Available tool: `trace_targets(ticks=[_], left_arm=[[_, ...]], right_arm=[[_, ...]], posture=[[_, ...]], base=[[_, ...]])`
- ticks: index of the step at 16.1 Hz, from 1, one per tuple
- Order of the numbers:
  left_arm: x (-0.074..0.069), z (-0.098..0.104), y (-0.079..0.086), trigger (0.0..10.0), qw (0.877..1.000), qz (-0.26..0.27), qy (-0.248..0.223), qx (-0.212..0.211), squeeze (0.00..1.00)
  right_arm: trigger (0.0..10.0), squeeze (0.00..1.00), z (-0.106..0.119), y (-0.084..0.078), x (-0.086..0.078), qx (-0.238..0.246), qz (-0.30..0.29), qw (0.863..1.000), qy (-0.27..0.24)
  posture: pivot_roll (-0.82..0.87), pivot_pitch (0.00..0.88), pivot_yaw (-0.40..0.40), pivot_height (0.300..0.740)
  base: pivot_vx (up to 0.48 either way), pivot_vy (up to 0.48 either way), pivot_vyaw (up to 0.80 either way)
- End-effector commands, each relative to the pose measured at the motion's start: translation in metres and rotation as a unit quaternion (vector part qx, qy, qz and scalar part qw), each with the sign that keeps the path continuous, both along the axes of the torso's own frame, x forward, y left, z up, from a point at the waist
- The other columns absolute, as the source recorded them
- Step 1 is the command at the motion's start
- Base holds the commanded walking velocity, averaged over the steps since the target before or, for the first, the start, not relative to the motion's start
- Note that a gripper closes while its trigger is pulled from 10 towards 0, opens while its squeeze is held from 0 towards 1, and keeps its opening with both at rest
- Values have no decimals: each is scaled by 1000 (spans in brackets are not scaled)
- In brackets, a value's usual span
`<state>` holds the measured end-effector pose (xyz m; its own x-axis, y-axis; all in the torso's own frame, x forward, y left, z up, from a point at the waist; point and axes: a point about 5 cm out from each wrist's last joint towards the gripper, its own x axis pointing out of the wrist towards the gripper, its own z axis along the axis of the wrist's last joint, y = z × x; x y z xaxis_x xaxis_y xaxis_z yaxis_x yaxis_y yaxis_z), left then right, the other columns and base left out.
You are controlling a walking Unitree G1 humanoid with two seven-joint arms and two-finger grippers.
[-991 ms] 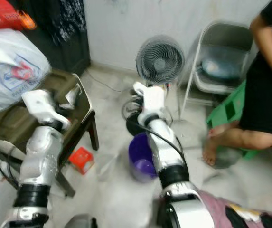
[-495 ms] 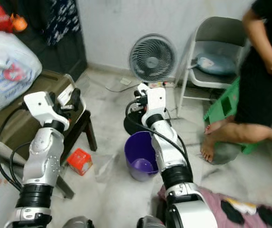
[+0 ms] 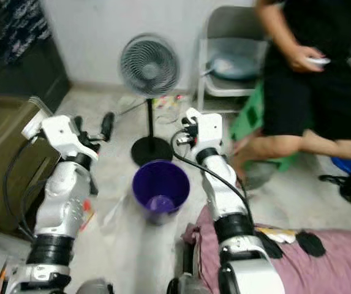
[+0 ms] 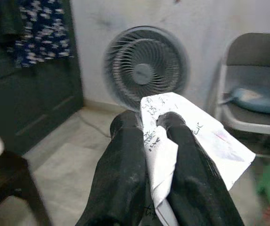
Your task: Clean up the room
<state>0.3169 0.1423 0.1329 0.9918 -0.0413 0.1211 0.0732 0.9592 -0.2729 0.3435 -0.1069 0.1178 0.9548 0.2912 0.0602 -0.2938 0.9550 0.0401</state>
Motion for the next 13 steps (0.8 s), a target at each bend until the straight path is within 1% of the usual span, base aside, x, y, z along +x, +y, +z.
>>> trace_targets(ticks=[1, 8, 10, 12, 13], left_arm=[[1, 0, -2, 10000, 1000, -4, 2, 1, 0], [1, 0, -3, 10000, 1000, -8, 1, 0, 0], [1, 0, -3, 10000, 1000, -9, 2, 0, 0], [1, 0, -3, 10000, 1000, -9, 2, 0, 0], [1, 0, -3, 10000, 1000, -9, 2, 0, 0]], right_arm=[[10000, 0, 5, 1, 2, -1, 2, 1000, -8], [10000, 0, 4, 1, 3, 0, 2, 1000, -7], [10000, 0, 5, 1, 2, -7, 2, 1000, -10], [10000, 0, 5, 3, 2, -19, 6, 1000, -14], [10000, 0, 5, 3, 2, -14, 5, 1000, -13]], posture=[[23, 0, -42, 740], [25, 0, -41, 740], [22, 0, -40, 740], [22, 0, -39, 740], [22, 0, -39, 740]], base=[[0, 0, 0], [0, 0, 0], [0, 0, 0], [0, 0, 800], [0, 0, 800]])
